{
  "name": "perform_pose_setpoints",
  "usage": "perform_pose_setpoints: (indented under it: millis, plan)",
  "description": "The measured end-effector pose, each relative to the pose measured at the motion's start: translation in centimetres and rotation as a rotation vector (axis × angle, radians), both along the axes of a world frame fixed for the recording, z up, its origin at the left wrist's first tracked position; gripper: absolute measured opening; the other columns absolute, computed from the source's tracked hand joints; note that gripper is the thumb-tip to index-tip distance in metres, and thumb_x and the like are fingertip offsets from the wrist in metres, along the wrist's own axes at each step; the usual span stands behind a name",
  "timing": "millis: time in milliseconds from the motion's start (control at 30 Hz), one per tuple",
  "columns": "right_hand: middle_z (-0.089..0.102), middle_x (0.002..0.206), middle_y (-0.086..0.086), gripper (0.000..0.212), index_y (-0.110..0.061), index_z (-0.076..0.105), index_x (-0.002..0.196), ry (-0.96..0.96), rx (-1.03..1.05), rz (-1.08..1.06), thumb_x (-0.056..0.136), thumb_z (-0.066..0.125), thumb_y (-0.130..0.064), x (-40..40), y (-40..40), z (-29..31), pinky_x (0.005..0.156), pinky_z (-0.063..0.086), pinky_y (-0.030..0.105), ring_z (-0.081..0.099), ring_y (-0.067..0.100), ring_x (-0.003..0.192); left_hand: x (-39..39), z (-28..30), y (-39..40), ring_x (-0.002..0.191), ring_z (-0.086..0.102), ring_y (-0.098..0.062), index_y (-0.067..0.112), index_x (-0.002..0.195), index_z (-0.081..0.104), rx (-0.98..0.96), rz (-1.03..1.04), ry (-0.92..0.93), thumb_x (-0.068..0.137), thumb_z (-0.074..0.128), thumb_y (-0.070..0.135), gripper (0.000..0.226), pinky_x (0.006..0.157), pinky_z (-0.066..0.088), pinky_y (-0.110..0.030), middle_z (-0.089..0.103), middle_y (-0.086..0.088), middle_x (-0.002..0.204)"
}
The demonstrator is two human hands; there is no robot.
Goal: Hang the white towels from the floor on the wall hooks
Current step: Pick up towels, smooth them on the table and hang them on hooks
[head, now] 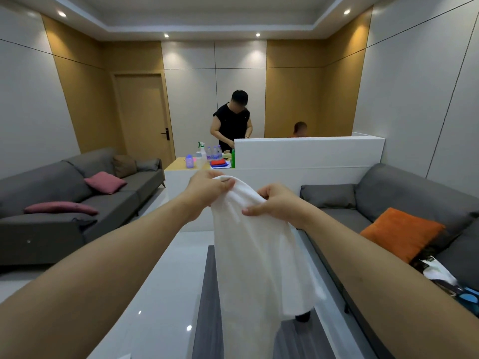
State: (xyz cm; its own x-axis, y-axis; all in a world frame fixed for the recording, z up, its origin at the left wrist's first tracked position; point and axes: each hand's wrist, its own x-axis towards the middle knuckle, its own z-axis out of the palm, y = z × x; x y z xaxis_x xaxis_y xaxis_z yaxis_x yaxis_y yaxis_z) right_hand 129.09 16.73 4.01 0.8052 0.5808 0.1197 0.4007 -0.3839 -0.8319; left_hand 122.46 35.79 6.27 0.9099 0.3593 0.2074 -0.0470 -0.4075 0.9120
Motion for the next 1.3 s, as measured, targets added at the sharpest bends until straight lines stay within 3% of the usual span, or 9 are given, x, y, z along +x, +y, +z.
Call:
perform_pose_setpoints:
  millis: [67, 200, 400, 600, 767, 1033, 1167, 1300]
  plan:
    - [0.067, 0.07, 0.008, 0.024, -0.008, 0.074, 0.075, -0.073, -0.123, -0.046, 0.066, 0.089, -0.026, 1.4, -0.3, -0.5, 0.066, 0.057, 0.038, 0.065, 0.021, 0.066, 0.9, 0.0, 1.7, 0.1, 0.062, -0.024, 0.022, 0.107, 0.073, 0.009, 0.095, -0.033, 0.089, 0.069, 0.033, 0.021, 0.086, 0.056, -0.041, 0.066, -0.004, 0.11]
    - [0.06, 0.067, 0.004, 0.024, -0.011, 0.07, 0.069, -0.133, -0.203, -0.12, 0.067, 0.088, -0.026, 4.9, 0.1, -1.0, 0.06, 0.044, 0.03, 0.057, 0.018, 0.065, 2.4, -1.2, 5.9, 0.097, 0.062, -0.023, 0.024, 0.093, 0.074, 0.078, 0.167, -0.023, 0.089, 0.068, 0.032, 0.011, 0.084, 0.056, -0.041, 0.068, -0.002, 0.101]
    - [0.071, 0.081, 0.011, 0.025, -0.011, 0.073, 0.076, -0.256, -0.378, -0.253, 0.074, 0.082, -0.035, 12.5, 4.8, -1.5, 0.073, 0.055, 0.042, 0.066, 0.026, 0.08, 8.1, -3.9, 14.0, 0.094, 0.064, -0.019, 0.025, 0.088, 0.072, 0.164, 0.246, -0.006, 0.089, 0.068, 0.03, 0.006, 0.079, 0.051, -0.033, 0.07, 0.0, 0.098]
    - [0.063, 0.07, 0.001, 0.029, -0.022, 0.064, 0.064, -0.289, -0.512, -0.425, 0.083, 0.073, -0.043, 22.1, 11.2, -2.0, 0.053, 0.038, 0.028, 0.06, 0.021, 0.071, 17.6, -5.4, 24.0, 0.096, 0.059, -0.021, 0.024, 0.09, 0.074, 0.293, 0.26, 0.064, 0.089, 0.067, 0.032, 0.011, 0.086, 0.05, -0.034, 0.067, 0.0, 0.096]
    - [0.067, 0.082, 0.002, 0.017, -0.019, 0.073, 0.084, -0.328, -0.539, -0.509, 0.089, 0.068, -0.034, 27.4, 16.0, -0.6, 0.068, 0.048, 0.033, 0.061, 0.023, 0.079, 23.7, -4.6, 29.6, 0.092, 0.06, -0.022, 0.024, 0.093, 0.075, 0.362, 0.249, 0.059, 0.088, 0.066, 0.038, 0.018, 0.077, 0.046, -0.029, 0.068, -0.001, 0.092]
    - [0.064, 0.082, 0.001, 0.017, -0.023, 0.069, 0.078, -0.46, -0.389, -0.633, 0.09, 0.067, -0.034, 27.3, 16.9, 1.1, 0.068, 0.039, 0.031, 0.057, 0.025, 0.083, 25.4, -2.0, 31.0, 0.088, 0.059, -0.02, 0.025, 0.093, 0.076, 0.479, 0.238, -0.054, 0.088, 0.069, 0.036, 0.014, 0.07, 0.037, -0.026, 0.067, 0.0, 0.086]
    - [0.063, 0.072, 0.005, 0.014, -0.014, 0.073, 0.081, -0.502, -0.338, -0.606, 0.089, 0.069, -0.025, 24.6, 14.2, -1.7, 0.064, 0.035, 0.03, 0.059, 0.028, 0.077, 22.7, -4.2, 28.4, 0.086, 0.061, -0.017, 0.025, 0.089, 0.076, 0.484, 0.216, -0.032, 0.089, 0.068, 0.035, 0.012, 0.069, 0.039, -0.025, 0.069, 0.004, 0.083]
    - [0.069, 0.08, 0.009, 0.013, -0.014, 0.075, 0.085, -0.441, -0.347, -0.579, 0.088, 0.069, -0.026, 21.2, 10.1, -7.5, 0.063, 0.033, 0.029, 0.061, 0.029, 0.08, 18.8, -9.0, 24.1, 0.085, 0.061, -0.018, 0.025, 0.086, 0.076, 0.525, 0.242, 0.073, 0.088, 0.068, 0.033, 0.011, 0.068, 0.038, -0.025, 0.07, 0.004, 0.082]
